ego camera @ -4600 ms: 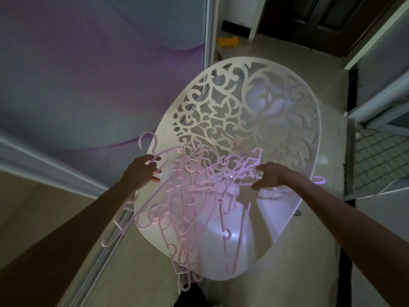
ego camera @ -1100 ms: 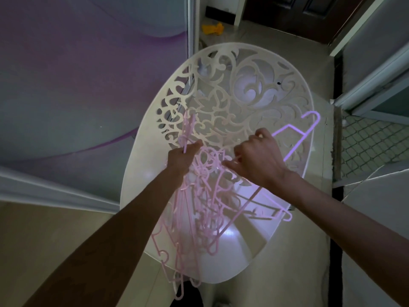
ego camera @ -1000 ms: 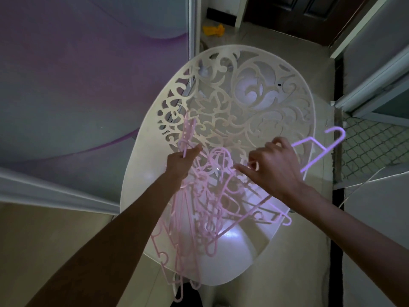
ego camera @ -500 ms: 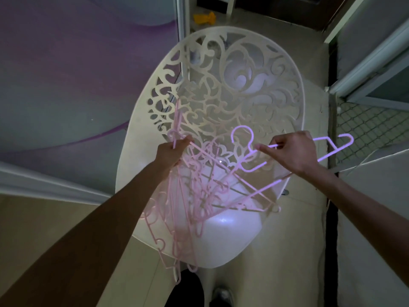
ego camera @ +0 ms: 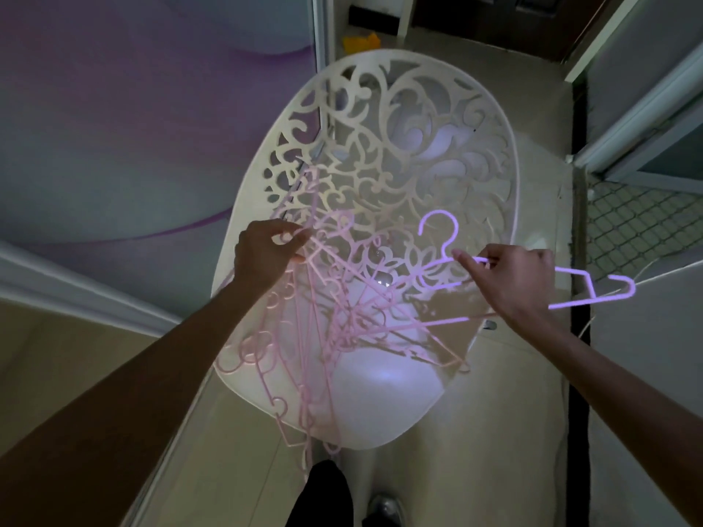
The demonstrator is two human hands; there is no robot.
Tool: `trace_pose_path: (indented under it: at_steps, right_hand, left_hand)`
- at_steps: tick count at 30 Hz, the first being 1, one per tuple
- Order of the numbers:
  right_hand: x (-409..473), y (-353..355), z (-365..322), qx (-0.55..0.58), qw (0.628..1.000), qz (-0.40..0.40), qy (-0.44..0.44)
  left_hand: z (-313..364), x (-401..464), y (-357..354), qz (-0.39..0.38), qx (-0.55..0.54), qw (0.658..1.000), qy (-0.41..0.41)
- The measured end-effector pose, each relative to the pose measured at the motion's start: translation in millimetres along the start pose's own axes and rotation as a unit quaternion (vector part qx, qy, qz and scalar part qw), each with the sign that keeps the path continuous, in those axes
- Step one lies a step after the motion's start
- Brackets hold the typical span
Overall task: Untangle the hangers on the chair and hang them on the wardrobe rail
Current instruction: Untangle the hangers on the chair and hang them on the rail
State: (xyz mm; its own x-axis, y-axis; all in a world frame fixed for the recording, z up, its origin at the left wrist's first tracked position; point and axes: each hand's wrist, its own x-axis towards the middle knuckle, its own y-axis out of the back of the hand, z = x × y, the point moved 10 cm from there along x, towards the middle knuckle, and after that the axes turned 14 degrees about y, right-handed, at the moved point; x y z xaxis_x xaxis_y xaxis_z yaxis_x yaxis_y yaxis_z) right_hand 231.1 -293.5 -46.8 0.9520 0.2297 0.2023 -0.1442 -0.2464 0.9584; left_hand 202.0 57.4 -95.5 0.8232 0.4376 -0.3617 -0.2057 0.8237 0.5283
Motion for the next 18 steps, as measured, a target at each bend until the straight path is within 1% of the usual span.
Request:
trace_pose_path:
  at_steps: [2,4,5,9,13,16,18]
  right_hand:
    - [2.2,0.3,-11.9,-0.019,0.999,-0.01,0.035]
    - [4.9,-0.8,-18.7,-0.021,0.999,-0.023,0.042]
    - [6.4,0.2,-20.4,-0.02,0.999,-0.024,0.04]
    - [9.4,-0.1,-30.2,-0.007,0.998,-0.027,0.047]
    - [9.1,-7.5,-53.9,-0.035,0.994,-0.042,0.096]
    - [10.1,-18.4,-75.3,-0.033,0.987,-0.062,0.144]
    - [12.8,-26.2,-88.4,-0.029,0.983,-0.07,0.164]
  left_hand:
    - [-2.0,2.3,3.7,-0.016,-0.046,0.997,0.059]
    - [-10.3,-3.2,-2.8,-0.046,-0.13,0.981,0.133]
    - [-14.9,-5.5,-8.0,-0.054,-0.158,0.975,0.148]
    - [-24.5,-17.5,-12.0,-0.075,-0.201,0.964,0.157]
    - [-28.8,-20.4,-11.5,-0.138,-0.26,0.942,0.164]
    - [-22.0,-18.4,-11.7,-0.147,-0.236,0.948,0.154]
    - [-21.6,-15.9,-13.8,-0.158,-0.225,0.948,0.162]
